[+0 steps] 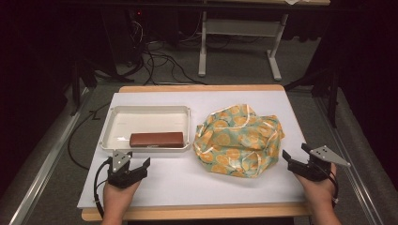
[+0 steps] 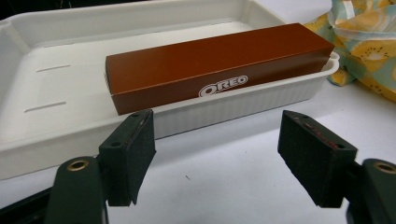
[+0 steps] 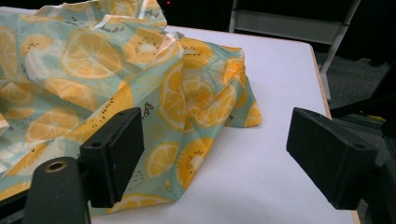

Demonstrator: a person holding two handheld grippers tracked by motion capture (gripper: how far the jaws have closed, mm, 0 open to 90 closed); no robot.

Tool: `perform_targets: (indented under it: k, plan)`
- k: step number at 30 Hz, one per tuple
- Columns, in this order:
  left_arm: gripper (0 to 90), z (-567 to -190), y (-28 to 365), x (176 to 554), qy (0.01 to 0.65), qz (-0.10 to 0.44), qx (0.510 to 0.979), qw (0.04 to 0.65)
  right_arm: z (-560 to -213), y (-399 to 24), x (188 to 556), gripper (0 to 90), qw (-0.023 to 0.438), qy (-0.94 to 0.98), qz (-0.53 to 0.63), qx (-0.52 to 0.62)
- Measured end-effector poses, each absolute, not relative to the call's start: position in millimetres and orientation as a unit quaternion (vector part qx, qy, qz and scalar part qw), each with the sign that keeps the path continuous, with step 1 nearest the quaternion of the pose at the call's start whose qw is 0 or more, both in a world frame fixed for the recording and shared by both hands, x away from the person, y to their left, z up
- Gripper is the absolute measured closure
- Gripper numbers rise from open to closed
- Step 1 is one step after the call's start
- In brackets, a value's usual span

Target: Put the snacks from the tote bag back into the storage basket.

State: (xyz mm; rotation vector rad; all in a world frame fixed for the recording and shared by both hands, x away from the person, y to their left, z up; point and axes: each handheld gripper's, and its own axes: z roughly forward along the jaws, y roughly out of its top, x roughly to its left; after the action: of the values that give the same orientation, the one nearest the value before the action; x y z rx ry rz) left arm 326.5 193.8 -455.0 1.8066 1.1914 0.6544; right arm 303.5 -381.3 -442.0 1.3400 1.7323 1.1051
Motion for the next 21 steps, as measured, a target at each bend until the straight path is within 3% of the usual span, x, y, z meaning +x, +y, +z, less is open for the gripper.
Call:
perform_targets:
  k: [21]
  plan:
    - [27.7,-454.1,201.9,317.5,0.48,0.258,0.719,0.43,-438.9,-374.3,310.3,20.0,0.338,0.667,0.437,0.501]
